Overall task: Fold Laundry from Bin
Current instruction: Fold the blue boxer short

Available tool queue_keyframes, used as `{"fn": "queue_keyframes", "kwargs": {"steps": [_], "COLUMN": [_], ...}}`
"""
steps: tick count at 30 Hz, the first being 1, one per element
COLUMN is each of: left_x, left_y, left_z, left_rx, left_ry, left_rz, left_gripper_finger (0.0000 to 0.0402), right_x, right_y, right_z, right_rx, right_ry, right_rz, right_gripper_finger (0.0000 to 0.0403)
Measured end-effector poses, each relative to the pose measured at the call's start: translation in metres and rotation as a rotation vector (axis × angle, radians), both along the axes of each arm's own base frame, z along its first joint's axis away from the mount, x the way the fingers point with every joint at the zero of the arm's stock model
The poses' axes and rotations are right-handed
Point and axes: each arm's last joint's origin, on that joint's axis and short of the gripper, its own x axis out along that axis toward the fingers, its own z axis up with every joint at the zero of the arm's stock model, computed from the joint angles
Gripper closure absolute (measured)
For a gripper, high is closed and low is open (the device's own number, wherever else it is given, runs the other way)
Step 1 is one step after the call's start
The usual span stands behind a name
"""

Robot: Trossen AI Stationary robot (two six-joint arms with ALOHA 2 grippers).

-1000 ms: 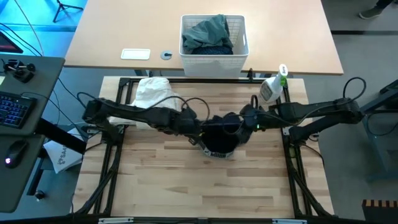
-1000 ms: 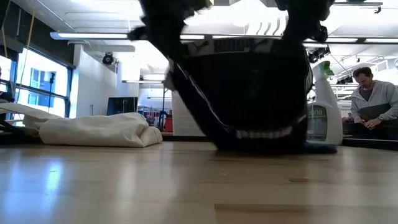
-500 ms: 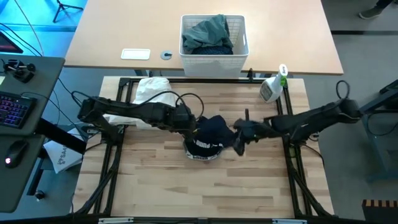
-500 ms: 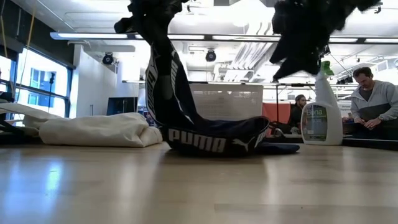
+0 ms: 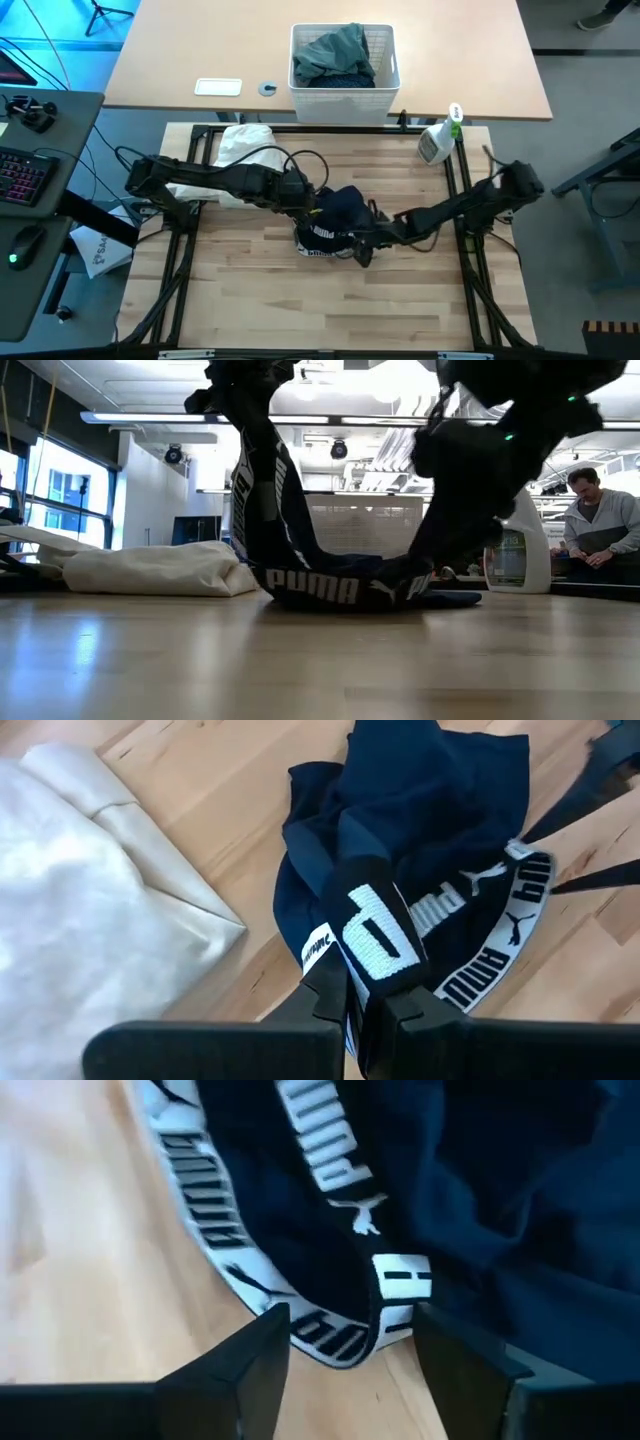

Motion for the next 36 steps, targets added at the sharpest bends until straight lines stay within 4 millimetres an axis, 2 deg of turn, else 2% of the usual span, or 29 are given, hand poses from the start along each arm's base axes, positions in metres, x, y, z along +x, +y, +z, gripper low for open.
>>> {"fn": "queue_keyframes", "kwargs": {"steps": [5,8,10,11,14,16,18,22,25,28,32,34,36], "left_x": [-0.001,-0.005,-0.009,-0.013,-0.018,-0.02,-0.028,-0.05,-0.066,-0.077,-0.081,-0.08,-0.08], "left_y": [-0.001,-0.002,-0.004,-0.004,-0.004,-0.004,-0.002,0.002,0.004,0.002,-0.003,-0.003,0.001], "left_z": [0.0,0.0,0.004,0.009,0.035,0.061,0.092,0.152,0.183,0.198,0.197,0.19,0.182], "left_rx": [-0.004,-0.01,-0.012,-0.009,0.032,0.063,0.103,0.163,0.167,0.098,-0.07,-0.081,-0.052], "left_ry": [0.01,0.039,0.042,0.041,-0.027,-0.117,-0.221,-0.42,-0.531,-0.596,-0.574,-0.507,-0.426], "left_rz": [-0.003,-0.011,-0.009,-0.001,-0.017,-0.027,-0.031,-0.034,-0.028,-0.02,-0.05,-0.043,0.001], "left_gripper_finger": [0.0401,0.0401,0.0401,0.0401,0.0401,0.0401,0.0401,0.0401,0.0401,0.0401,0.0401,0.0401,0.0401], "right_x": [0.013,0.01,0.007,0.005,-0.001,-0.01,-0.023,-0.07,-0.108,-0.132,-0.142,-0.141,-0.138], "right_y": [0.0,-0.004,-0.006,-0.007,-0.01,-0.013,-0.018,-0.033,-0.042,-0.043,-0.033,-0.03,-0.032], "right_z": [-0.011,-0.011,-0.001,0.009,0.053,0.091,0.139,0.232,0.281,0.306,0.318,0.317,0.312], "right_rx": [-0.09,-0.164,-0.222,-0.251,-0.307,-0.347,-0.38,-0.425,-0.361,-0.212,0.004,0.003,-0.064], "right_ry": [0.147,0.266,0.31,0.326,0.327,0.301,0.222,0.006,-0.127,-0.207,-0.213,-0.193,-0.165], "right_rz": [-0.08,-0.122,-0.134,-0.128,-0.14,-0.154,-0.198,-0.371,-0.406,-0.322,-0.102,-0.056,-0.098], "right_gripper_finger": [0.0254,0.0323,0.0376,0.0389,0.0386,0.0391,0.0399,0.0399,0.04,0.0401,0.0402,0.0402,0.0402]}}
